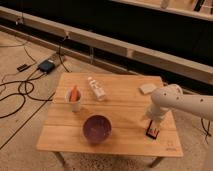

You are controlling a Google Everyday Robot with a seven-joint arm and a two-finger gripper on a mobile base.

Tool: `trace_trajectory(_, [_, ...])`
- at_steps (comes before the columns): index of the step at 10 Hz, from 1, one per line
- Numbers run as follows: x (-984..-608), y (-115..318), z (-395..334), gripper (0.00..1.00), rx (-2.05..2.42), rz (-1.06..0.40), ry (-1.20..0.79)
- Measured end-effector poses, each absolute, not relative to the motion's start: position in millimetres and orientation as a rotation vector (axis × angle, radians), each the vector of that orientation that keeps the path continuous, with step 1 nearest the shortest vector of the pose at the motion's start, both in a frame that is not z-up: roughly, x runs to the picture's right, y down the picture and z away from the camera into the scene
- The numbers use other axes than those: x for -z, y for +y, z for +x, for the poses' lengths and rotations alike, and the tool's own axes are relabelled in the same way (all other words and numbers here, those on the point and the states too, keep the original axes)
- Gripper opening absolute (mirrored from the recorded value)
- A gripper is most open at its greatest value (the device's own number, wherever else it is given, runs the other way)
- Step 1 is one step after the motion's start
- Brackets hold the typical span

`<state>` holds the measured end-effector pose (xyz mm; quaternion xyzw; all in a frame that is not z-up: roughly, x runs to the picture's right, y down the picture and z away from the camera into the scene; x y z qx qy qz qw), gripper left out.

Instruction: Push the eraser across the table

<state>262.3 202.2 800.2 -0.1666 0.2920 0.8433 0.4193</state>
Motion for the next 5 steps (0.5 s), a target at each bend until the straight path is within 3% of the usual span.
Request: trace_trajectory(5, [-821, 203, 279, 0.65, -2.091, -0.430, 0.723])
